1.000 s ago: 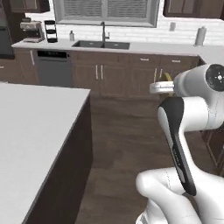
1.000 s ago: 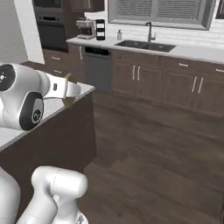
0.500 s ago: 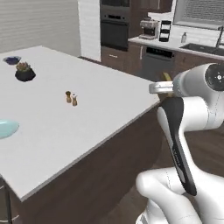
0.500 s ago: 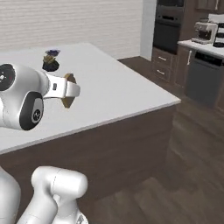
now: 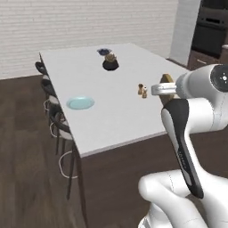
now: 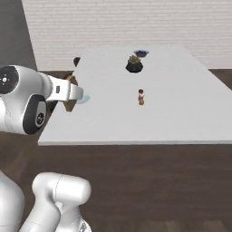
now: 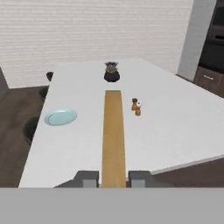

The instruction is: Start the toaster. Once the lever pops up, take the bread to the plate on the dining counter.

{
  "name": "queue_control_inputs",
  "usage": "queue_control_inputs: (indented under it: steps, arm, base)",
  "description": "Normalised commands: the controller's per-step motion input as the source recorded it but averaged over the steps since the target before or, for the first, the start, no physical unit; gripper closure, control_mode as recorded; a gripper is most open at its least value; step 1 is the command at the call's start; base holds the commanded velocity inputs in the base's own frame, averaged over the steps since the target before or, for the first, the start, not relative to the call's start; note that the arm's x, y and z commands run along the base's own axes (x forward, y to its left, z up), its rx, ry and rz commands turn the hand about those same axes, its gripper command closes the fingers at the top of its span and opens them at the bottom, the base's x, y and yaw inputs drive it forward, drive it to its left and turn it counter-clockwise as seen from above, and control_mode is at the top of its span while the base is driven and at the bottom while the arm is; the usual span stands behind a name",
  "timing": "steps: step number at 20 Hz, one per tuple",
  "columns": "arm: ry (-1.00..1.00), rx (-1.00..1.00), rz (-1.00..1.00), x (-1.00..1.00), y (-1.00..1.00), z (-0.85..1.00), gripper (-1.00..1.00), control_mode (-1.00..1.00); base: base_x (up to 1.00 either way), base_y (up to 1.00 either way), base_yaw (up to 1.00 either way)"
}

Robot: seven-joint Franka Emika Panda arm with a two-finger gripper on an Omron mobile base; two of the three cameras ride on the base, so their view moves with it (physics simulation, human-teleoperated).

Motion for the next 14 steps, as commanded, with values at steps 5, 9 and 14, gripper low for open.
queue_control_inputs:
  steps: [5,9,14]
  arm:
    - [0.00,0.00,0.00,0.00,0.00,0.00,1.00,1.00]
    - [0.00,0.00,0.00,0.00,0.00,0.00,1.00,1.00]
    - [0.00,0.00,0.00,0.00,0.00,0.00,1.00,1.00]
  base:
    - [0.01,1.00,0.38]
    - [0.16,1.00,0.29]
    - [0.59,1.00,0.19]
